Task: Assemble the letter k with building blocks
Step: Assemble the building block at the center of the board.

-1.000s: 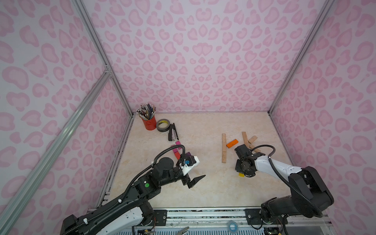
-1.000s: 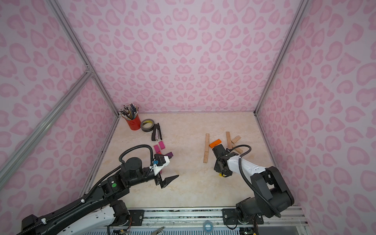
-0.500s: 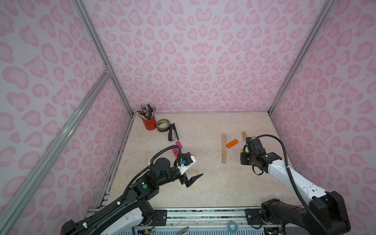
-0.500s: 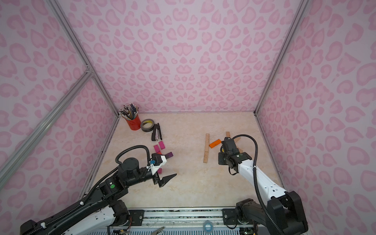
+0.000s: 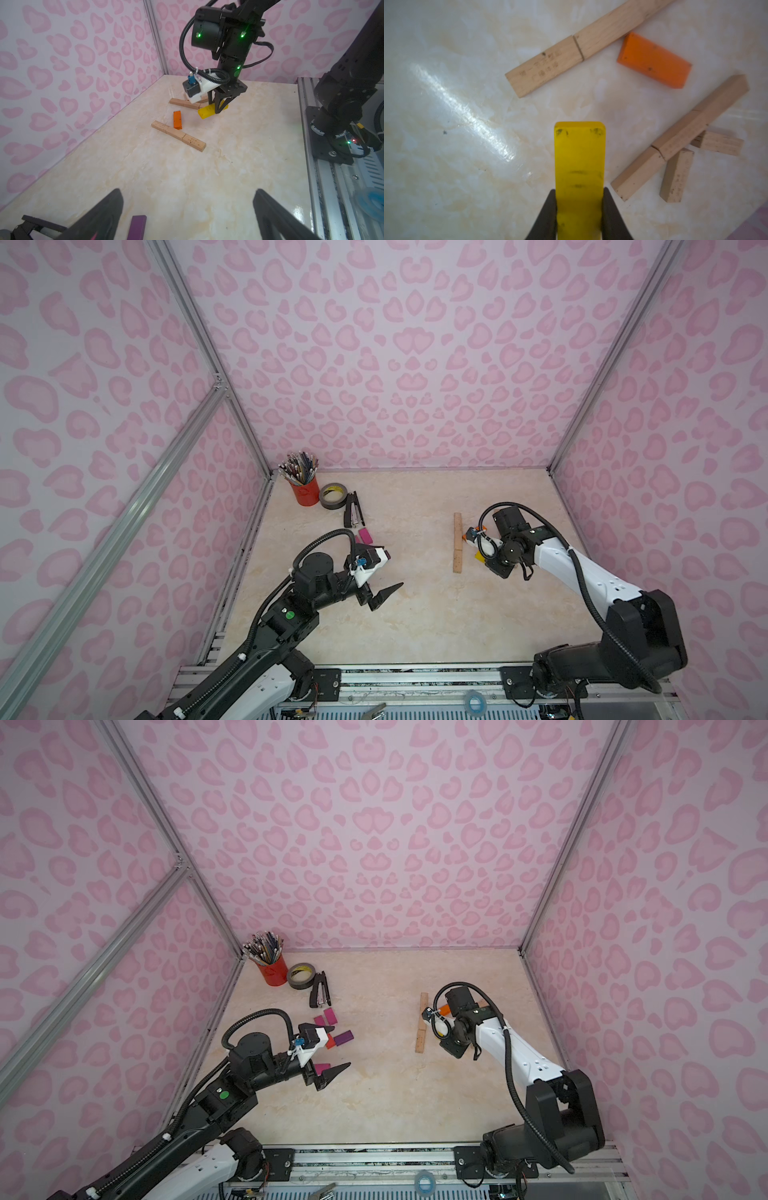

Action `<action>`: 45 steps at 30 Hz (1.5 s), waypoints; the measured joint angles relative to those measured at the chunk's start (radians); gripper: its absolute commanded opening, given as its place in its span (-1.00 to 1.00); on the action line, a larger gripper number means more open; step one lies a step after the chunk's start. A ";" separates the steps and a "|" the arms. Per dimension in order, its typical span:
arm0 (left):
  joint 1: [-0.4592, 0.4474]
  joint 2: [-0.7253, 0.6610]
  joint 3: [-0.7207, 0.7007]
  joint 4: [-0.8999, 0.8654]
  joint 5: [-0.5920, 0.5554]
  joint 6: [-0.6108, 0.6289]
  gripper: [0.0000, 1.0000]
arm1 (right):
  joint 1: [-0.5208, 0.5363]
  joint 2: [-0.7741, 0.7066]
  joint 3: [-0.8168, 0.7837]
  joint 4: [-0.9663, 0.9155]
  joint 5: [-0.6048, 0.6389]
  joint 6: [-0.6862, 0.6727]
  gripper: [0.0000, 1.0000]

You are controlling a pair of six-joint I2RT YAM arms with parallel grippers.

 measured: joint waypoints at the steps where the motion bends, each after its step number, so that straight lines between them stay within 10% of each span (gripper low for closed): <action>1: 0.000 -0.006 -0.005 0.000 0.001 0.005 1.00 | -0.006 0.019 0.006 -0.007 -0.008 -0.016 -0.71; 21: 0.001 0.010 -0.014 -0.003 0.001 0.051 1.00 | -0.045 0.308 0.108 0.077 -0.048 0.091 -0.51; 45: 0.001 0.020 -0.014 -0.004 -0.003 0.051 1.00 | -0.091 0.213 0.026 0.114 -0.073 0.159 -0.08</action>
